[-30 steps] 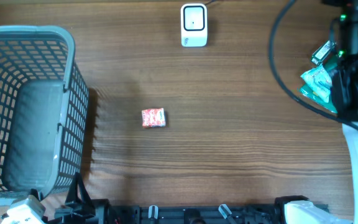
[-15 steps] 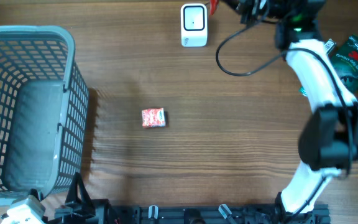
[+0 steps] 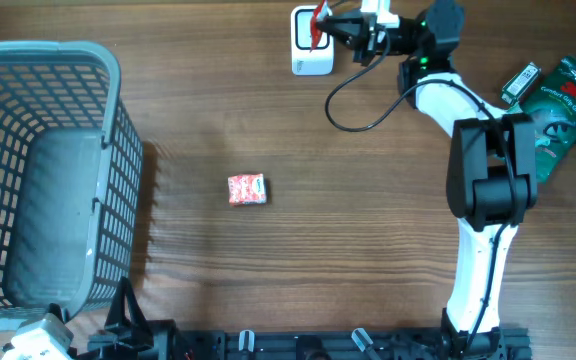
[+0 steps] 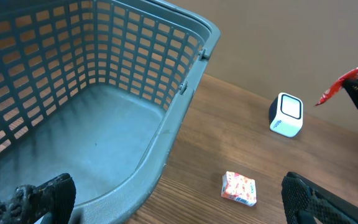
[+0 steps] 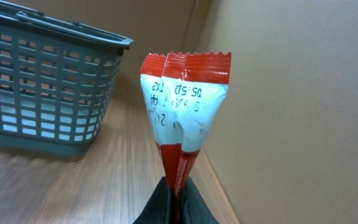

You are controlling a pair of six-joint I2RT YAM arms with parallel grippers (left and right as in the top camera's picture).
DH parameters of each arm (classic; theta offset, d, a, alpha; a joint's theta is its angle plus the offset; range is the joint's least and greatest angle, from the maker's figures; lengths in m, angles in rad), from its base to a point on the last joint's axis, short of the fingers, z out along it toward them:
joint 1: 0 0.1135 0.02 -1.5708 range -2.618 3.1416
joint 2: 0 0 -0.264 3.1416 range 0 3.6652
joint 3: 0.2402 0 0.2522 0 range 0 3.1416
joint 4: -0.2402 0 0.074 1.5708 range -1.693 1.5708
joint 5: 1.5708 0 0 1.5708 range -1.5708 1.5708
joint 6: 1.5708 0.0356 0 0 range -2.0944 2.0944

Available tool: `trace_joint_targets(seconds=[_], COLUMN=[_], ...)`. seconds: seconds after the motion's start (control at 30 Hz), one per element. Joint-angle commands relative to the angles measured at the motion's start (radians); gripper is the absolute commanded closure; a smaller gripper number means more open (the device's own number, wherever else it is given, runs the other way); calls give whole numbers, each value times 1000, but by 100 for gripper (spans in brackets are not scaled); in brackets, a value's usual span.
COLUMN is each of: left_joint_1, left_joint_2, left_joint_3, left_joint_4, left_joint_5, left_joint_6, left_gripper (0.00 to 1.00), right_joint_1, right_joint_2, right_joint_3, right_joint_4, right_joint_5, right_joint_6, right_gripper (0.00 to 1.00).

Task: Scan the item barcode
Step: 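Hold the red sachet in front of the white scanner, then lower the red sachet onto the table right of centre and release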

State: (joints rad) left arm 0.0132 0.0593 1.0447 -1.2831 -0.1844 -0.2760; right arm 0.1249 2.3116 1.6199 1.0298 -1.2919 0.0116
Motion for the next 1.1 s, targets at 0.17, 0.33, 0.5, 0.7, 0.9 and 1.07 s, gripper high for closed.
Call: trace_joint_targets(seconds=[0.17,0.33,0.5,0.7,0.9,1.07], left_joint_1=[-5,-5,-5,-5,-5,-5], left_joint_2=[-7,-7,-7,-7,-7,-7], left_joint_3=[1,1,1,1,1,1], left_joint_4=[3,3,3,3,3,3], left_joint_5=[5,5,5,5,5,5], left_joint_6=[-1,-1,-1,-1,-1,-1], left_gripper=[0,0,0,0,0,0], right_joint_1=[-20,-61,-60,-60,-56,-43], right_joint_2=[19,19,19,19,-6,-127], right_joint_3=[18,7,-38,-133,-140,-140], right_joint_4=[68,66,18,-453,-901,-1473], right_joint_5=[-38,-229,-200,-71,50,694], right_joint_6=[1122,1550,1408,951,591,327], right_gripper=[96,95,95,95,95,96])
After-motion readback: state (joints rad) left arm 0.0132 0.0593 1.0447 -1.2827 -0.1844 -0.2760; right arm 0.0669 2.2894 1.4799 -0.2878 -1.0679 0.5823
